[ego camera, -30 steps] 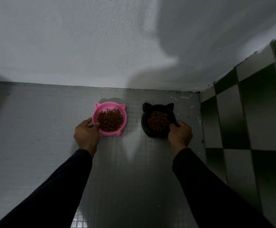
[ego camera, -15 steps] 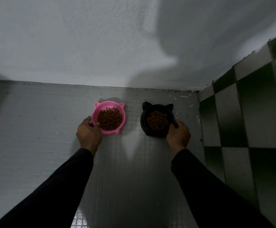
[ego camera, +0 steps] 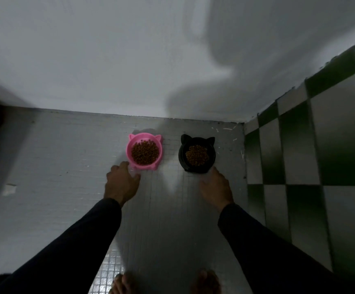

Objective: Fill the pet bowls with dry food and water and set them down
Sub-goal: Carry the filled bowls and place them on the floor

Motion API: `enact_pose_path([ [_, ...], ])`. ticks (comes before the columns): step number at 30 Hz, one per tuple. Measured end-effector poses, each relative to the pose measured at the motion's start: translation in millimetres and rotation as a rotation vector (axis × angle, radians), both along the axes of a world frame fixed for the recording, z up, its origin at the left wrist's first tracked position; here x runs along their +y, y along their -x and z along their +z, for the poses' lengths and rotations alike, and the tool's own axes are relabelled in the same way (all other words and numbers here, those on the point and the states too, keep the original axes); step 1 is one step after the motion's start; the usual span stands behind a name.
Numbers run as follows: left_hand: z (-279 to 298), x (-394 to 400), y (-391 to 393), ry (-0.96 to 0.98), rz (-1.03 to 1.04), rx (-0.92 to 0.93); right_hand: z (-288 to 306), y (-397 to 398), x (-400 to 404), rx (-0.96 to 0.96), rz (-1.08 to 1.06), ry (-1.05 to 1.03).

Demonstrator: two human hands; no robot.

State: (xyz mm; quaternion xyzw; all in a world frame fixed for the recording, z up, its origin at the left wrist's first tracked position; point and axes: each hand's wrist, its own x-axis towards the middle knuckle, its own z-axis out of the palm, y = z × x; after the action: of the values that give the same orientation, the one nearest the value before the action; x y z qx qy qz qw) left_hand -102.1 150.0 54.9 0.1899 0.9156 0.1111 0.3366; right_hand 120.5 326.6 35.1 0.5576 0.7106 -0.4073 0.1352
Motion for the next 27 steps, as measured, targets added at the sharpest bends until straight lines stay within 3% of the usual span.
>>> enact_pose_path([
  [3,43,-3,-4,0.121,-0.202,-0.063,42,-6,-7,-0.161,0.228,0.019],
  [7,107,-5,-10,0.240,-0.425,-0.088,109,-6,-13,-0.216,0.397,-0.008],
  [15,271,-16,-37,0.158,-0.507,-0.144,278,-12,-36,-0.192,0.404,0.016],
  [27,548,-39,-58,0.162,-0.663,0.029,558,-50,-67,-0.202,0.483,-0.087],
])
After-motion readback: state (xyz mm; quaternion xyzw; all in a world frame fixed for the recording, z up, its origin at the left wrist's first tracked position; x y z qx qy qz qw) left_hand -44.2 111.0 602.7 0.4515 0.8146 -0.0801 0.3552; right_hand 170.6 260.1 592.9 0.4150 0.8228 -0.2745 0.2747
